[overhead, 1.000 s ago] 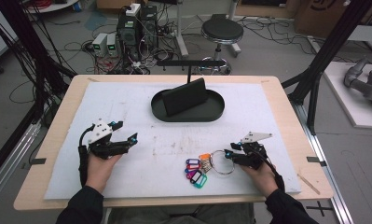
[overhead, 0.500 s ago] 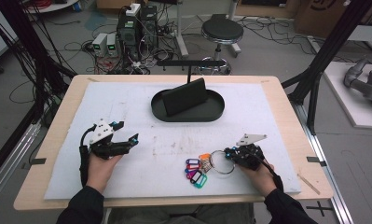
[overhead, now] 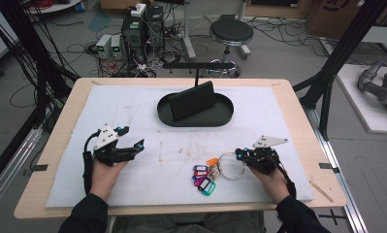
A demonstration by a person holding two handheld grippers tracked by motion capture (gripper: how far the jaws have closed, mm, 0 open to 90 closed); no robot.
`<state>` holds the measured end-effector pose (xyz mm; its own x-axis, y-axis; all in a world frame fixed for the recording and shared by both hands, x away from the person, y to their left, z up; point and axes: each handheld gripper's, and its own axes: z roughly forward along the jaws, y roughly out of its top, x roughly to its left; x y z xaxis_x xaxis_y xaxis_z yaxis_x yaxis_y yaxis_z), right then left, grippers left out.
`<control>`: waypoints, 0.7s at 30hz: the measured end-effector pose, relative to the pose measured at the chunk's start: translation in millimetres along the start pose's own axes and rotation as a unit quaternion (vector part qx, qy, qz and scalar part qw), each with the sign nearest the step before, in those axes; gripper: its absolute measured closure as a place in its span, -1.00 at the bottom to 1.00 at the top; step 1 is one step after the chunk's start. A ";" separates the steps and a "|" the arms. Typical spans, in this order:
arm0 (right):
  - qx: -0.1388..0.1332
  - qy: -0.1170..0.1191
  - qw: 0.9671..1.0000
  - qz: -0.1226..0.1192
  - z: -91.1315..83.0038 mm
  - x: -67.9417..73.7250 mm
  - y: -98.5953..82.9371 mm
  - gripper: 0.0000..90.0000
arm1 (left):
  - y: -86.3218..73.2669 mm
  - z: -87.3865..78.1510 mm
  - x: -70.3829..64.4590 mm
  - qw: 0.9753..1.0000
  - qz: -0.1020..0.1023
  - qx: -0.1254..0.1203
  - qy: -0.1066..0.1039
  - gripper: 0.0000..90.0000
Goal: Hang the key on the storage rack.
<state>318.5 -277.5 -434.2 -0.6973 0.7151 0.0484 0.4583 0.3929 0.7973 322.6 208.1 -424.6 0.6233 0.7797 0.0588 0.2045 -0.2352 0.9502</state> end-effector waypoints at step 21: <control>0.058 -0.007 0.998 -0.019 25.3 -1.3 -3.3 0.59 | -0.6 2.6 -3.0 1.000 0.004 0.004 -0.008 -0.45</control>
<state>331.8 -265.1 -452.1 -0.7081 0.7060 0.0111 0.4936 0.4838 0.7227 322.6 204.4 -426.2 0.6368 0.7687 0.0608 0.2056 -0.2453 0.9474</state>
